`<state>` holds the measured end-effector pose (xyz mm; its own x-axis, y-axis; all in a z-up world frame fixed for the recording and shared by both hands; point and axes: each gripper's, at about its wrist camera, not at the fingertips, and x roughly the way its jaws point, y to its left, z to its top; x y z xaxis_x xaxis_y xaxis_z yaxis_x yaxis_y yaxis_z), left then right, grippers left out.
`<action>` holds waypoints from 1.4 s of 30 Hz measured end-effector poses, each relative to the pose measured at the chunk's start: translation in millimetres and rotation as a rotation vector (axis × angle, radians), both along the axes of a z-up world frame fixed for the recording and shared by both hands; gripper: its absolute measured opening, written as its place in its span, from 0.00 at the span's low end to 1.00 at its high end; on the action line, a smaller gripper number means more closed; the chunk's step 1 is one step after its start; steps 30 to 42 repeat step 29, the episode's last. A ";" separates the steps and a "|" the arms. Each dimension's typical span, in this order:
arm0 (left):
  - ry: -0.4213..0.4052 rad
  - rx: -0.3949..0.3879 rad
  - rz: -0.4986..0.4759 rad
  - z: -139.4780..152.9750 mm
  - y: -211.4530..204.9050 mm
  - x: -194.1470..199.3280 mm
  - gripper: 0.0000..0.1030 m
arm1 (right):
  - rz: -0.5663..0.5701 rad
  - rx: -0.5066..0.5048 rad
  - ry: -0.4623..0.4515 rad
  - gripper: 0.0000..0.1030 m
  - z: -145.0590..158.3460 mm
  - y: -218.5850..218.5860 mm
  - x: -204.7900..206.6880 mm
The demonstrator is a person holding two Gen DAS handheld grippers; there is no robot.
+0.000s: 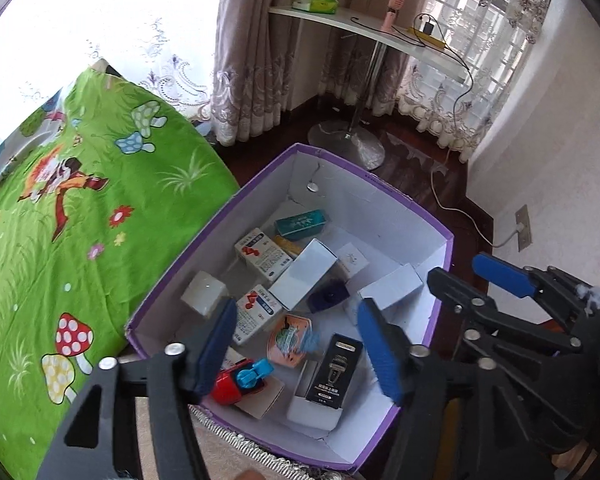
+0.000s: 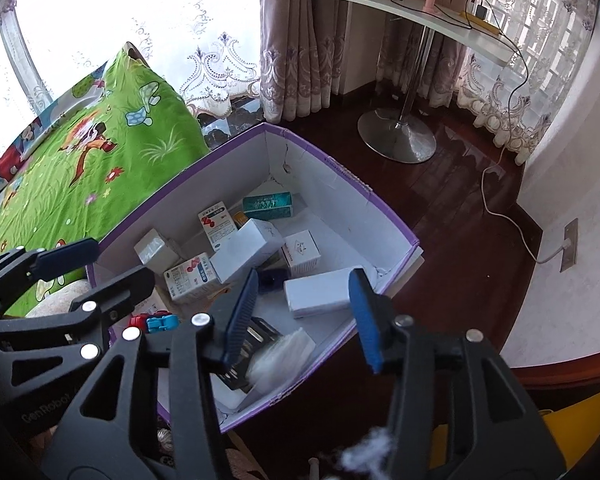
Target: Organize rigid objects
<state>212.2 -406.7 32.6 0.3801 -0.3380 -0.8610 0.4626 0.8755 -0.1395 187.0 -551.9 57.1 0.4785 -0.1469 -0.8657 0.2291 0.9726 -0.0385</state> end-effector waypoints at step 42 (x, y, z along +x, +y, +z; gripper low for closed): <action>-0.033 0.000 -0.008 6.7 1.9 -26.2 0.80 | -0.011 -0.007 0.002 0.51 6.9 -10.4 -15.3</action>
